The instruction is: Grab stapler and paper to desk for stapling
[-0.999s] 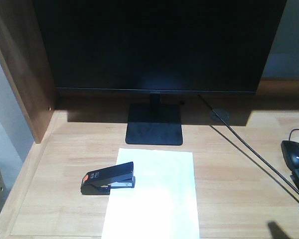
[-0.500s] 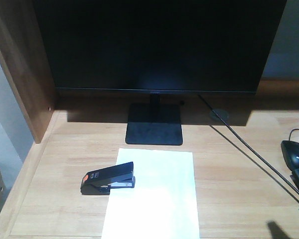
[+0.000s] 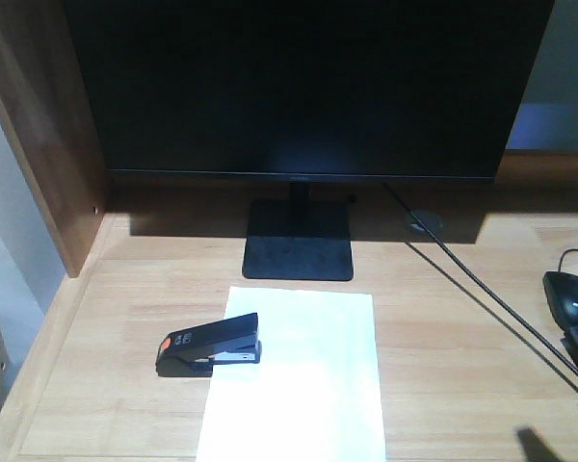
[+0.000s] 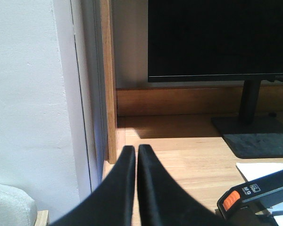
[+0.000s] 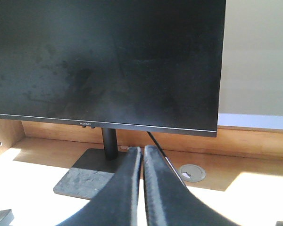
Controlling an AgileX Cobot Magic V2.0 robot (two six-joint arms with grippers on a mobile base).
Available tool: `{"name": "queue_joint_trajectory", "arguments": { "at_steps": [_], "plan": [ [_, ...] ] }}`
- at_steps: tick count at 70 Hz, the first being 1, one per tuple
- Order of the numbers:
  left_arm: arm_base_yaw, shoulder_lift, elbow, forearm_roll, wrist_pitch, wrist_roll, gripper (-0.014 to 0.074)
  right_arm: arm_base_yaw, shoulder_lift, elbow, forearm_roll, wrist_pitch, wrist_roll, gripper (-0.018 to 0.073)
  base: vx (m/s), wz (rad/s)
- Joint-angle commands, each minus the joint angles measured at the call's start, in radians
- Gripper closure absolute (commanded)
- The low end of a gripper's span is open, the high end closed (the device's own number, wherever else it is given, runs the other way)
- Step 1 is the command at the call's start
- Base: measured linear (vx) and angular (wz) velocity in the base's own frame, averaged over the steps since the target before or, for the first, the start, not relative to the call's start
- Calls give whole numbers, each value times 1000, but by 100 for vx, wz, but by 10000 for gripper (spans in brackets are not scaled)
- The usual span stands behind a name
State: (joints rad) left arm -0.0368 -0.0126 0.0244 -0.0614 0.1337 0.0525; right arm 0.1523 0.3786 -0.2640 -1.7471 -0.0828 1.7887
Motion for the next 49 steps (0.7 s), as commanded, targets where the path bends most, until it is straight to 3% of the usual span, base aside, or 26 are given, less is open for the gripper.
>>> {"name": "queue_joint_trajectory", "arguments": {
  "at_steps": [1,39,44,49],
  "plan": [
    [-1,-16,11,-9,-73,-9,603,-2,4,-30,-50,13,-7,564,0,0],
    [-1,-16,11,-9,-73,-9,603,-2,4,-30,-33,17,-14,564,0,0],
    [-1,-16,11,-9,-73,-9,603,-3,4,-30,20,17,-64,564,0,0],
    [-1,-16,11,-9,-73,-9,603,-4,4,-30,138,22,-188,564,0,0]
  ]
}}
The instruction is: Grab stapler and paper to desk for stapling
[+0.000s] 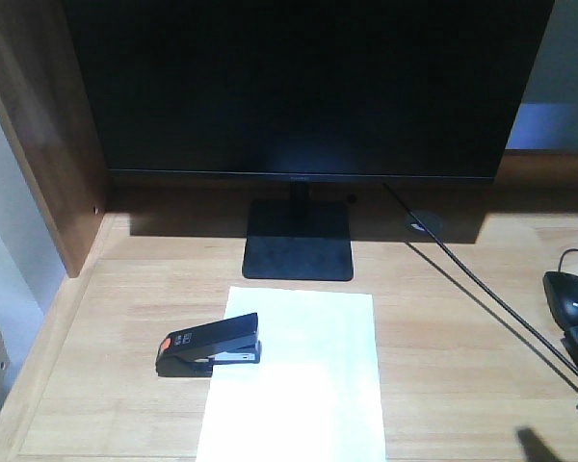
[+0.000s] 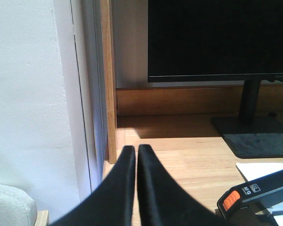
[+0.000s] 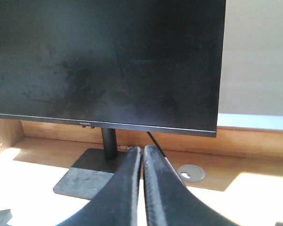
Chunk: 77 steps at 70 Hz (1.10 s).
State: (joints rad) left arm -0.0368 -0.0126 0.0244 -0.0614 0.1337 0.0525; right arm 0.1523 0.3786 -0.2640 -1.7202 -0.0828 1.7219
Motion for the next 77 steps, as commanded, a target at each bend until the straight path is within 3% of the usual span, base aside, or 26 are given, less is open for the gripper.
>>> {"name": "queue_joint_trajectory", "arguments": {
  "at_steps": [1,12,15,25,31,36,46,71,77],
  "plan": [
    [-1,-16,11,-9,-73,-9,603,-4,4,-30,140,22,-150,564,0,0],
    [-1,-16,11,-9,-73,-9,603,-4,4,-30,581,40,-608,564,0,0],
    [-1,-16,11,-9,-73,-9,603,-4,4,-30,754,44,-759,564,0,0],
    [-1,-16,11,-9,-73,-9,603,-4,4,-30,1190,53,-1211,564,0,0],
    [-1,-16,11,-9,-73,-9,603,-4,4,-30,1420,64,-1419,564,0,0],
    [-1,-16,11,-9,-73,-9,603,-4,4,-30,1558,69,-1562,564,0,0],
    [-1,-16,11,-9,-73,-9,603,-4,4,-30,1685,69,-1693,564,0,0],
    [-1,-16,11,-9,-73,-9,603,-5,-78,-30,1685,178,-1791,564,0,0],
    [-1,-16,11,-9,-73,-9,603,-50,-111,-1,1720,169,-1818,564,0,0]
  ]
}}
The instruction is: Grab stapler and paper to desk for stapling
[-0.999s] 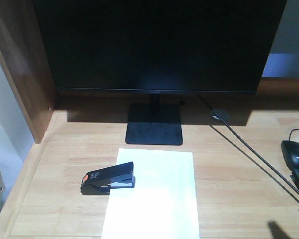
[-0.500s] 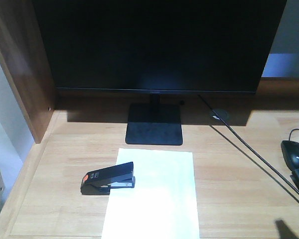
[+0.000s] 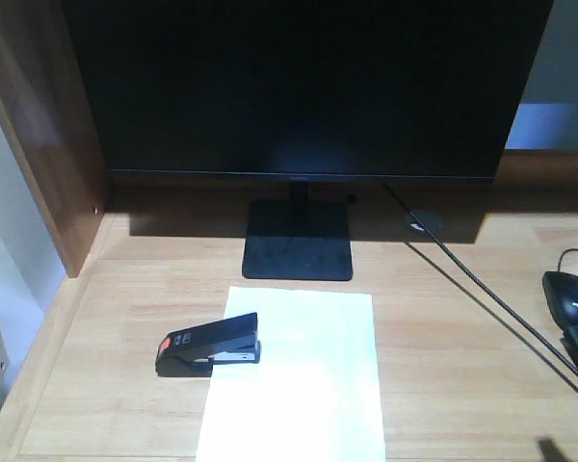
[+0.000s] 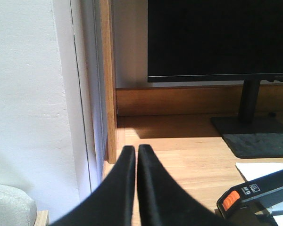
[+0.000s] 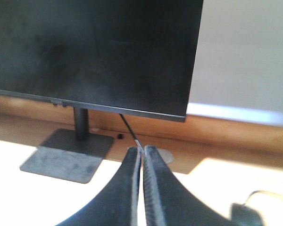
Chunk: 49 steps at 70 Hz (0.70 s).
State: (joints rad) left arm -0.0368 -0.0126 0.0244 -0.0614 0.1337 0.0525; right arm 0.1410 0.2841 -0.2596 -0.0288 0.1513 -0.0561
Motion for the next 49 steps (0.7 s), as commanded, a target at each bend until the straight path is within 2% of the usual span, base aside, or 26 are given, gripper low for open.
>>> {"name": "queue_joint_trajectory", "arguments": {
  "at_steps": [1,12,31,35,49],
  "plan": [
    [-1,-16,11,-9,-73,-9,603,-50,-21,2,29,-69,-40,564,0,0],
    [-1,-16,11,-9,-73,-9,603,-156,-114,129,69,-136,-14,564,0,0],
    [-1,-16,11,-9,-73,-9,603,-152,-294,293,57,-151,-9,564,0,0],
    [-1,-16,11,-9,-73,-9,603,-152,-306,292,56,-113,-9,564,0,0],
    [-1,-16,11,-9,-73,-9,603,-151,-305,292,38,-112,-13,564,0,0]
  ]
}}
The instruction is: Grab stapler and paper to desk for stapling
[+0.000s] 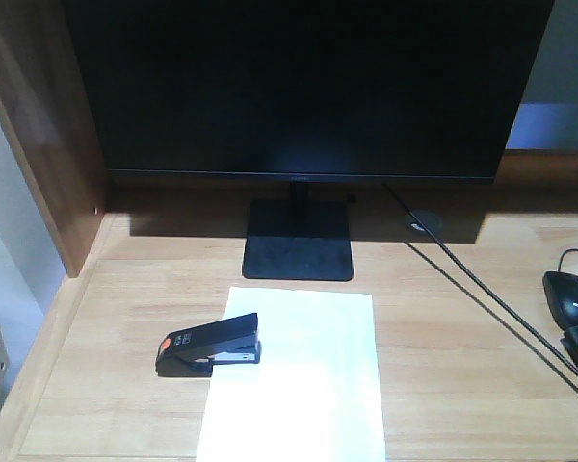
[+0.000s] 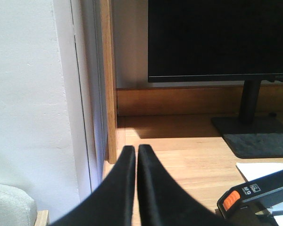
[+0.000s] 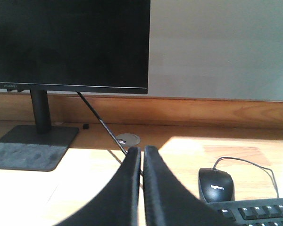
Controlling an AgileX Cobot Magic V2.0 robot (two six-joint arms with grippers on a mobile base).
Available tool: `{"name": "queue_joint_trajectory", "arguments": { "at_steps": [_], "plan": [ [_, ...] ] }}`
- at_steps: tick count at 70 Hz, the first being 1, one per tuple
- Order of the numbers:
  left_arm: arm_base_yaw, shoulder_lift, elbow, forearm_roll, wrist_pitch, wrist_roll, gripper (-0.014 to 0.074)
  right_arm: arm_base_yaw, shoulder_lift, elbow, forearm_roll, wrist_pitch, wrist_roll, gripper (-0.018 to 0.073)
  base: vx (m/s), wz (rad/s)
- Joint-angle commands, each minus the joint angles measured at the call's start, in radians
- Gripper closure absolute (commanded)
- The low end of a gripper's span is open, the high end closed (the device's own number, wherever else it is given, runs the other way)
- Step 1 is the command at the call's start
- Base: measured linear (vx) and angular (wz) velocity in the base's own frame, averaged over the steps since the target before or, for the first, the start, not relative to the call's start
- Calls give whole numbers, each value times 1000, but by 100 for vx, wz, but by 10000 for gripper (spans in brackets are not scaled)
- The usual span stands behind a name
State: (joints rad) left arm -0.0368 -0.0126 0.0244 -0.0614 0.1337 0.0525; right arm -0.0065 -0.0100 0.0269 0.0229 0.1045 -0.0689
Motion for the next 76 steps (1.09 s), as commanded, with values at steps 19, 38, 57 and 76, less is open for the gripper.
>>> {"name": "queue_joint_trajectory", "arguments": {
  "at_steps": [19,38,57,76],
  "plan": [
    [-1,-16,11,-9,-73,-9,603,-3,-11,5,-13,-65,0,564,0,0],
    [-1,-16,11,-9,-73,-9,603,-3,-11,5,-13,-65,0,564,0,0],
    [-1,-16,11,-9,-73,-9,603,-3,-11,5,-13,-65,0,564,0,0],
    [-1,-16,11,-9,-73,-9,603,-3,-11,5,-13,-65,0,564,0,0]
  ]
}}
